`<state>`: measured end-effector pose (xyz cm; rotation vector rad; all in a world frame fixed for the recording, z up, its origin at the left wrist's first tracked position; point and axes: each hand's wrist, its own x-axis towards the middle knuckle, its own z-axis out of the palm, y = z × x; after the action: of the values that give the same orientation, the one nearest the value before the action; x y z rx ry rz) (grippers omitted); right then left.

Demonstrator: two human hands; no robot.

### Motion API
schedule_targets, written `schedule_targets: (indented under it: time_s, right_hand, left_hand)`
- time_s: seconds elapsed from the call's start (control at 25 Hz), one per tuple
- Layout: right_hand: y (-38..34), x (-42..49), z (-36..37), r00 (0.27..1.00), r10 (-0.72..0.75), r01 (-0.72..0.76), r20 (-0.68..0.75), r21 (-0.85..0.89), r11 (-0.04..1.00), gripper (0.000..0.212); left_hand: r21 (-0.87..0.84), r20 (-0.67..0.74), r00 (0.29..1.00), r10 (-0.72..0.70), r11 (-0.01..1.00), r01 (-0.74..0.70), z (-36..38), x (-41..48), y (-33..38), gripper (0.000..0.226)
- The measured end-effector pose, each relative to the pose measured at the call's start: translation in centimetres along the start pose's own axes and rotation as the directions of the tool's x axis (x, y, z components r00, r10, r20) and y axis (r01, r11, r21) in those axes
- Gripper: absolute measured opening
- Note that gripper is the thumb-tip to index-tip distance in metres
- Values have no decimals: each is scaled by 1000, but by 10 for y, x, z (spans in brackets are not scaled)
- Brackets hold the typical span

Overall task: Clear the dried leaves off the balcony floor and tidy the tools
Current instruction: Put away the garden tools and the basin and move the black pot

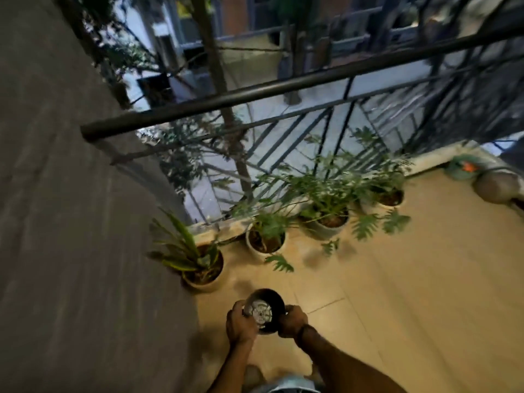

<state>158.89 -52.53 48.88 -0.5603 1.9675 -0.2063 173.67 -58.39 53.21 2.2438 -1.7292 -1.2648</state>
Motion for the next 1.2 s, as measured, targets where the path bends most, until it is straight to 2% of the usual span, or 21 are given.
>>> schedule_targets:
  time_s: [0.04, 0.08, 0.24, 0.36, 0.48, 0.68, 0.84, 1.04, 1.2]
  right_hand:
    - [6, -6, -24, 999, -35, 36, 12, -15, 999, 33]
    - [14, -15, -48, 998, -57, 57, -20, 14, 998, 28]
    - [91, -26, -121, 993, -27, 46, -116, 165, 985, 32]
    - [152, -39, -162, 980, 87, -26, -178, 322, 946, 24]
    - [196, -52, -191, 950, 189, -52, -250, 468, 882, 21]
    - [244, -54, -245, 893, 337, -68, -300, 649, 758, 22]
    - [275, -20, -309, 843, 411, -64, -346, 696, 716, 24]
    - [293, 26, -399, 769, 527, -46, -362, 791, 610, 24]
    - [321, 79, -463, 749, 585, -96, -312, 821, 562, 30]
  left_hand:
    - [69, -46, 994, 94, 993, -91, 11, -9, 12, 27]
    - [66, -13, 988, 152, 986, -150, 26, -18, 26, 26]
    - [72, 66, 968, 244, 966, -248, 91, -65, 83, 21]
    - [144, 203, 930, 308, 930, -339, 143, -94, 123, 17]
    - [178, 269, 889, 371, 888, -424, 187, -114, 168, 16]
    - [224, 378, 834, 403, 834, -504, 260, -125, 229, 16]
    - [220, 455, 792, 407, 810, -543, 328, -112, 301, 13]
    - [200, 522, 723, 453, 759, -620, 397, -109, 412, 11]
    - [257, 556, 699, 450, 706, -660, 449, -100, 480, 18]
